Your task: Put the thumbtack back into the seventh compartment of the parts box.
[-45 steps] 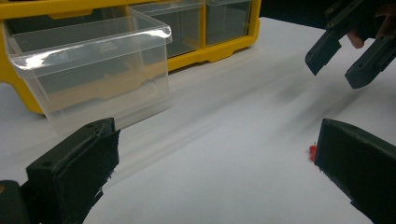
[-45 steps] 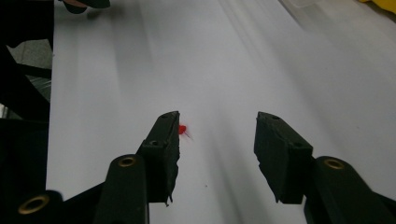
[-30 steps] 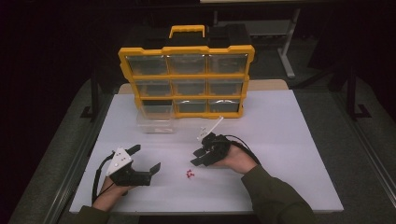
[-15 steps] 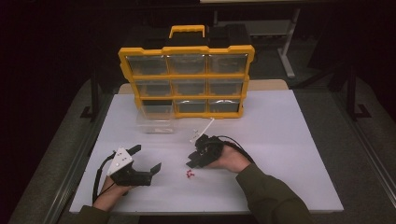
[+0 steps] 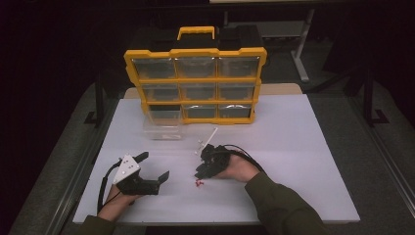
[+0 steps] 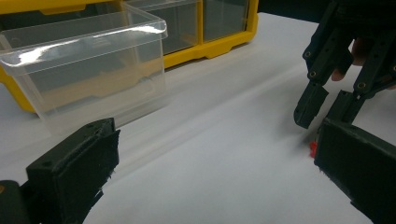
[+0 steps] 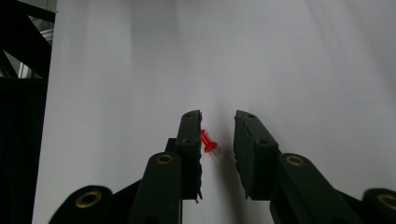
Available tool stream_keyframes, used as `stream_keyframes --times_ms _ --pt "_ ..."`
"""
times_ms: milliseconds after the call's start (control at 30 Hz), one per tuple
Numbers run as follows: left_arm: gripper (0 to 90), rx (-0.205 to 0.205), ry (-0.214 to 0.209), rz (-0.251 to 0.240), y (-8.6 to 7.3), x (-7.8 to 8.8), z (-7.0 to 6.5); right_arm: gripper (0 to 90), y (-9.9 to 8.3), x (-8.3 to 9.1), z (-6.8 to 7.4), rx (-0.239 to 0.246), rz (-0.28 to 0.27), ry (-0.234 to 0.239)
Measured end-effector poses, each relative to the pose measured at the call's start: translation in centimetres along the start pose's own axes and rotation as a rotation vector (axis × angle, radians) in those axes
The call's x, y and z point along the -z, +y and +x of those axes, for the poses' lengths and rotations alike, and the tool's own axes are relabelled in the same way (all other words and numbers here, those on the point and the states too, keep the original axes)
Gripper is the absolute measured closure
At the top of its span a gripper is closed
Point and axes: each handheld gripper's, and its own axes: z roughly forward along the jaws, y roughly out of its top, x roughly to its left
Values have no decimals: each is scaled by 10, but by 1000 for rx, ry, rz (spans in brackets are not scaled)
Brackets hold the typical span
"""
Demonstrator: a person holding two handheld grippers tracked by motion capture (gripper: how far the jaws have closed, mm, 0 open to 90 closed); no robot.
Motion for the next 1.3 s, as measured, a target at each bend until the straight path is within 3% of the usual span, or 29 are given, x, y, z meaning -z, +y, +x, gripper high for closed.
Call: stream_keyframes --times_ms 1033,1300 --pt "0 -5 -5 -1 0 0 0 811 -1 -14 0 20 42 -13" --pt "0 -2 -5 -4 0 0 -1 816 -1 -15 3 44 50 -38"
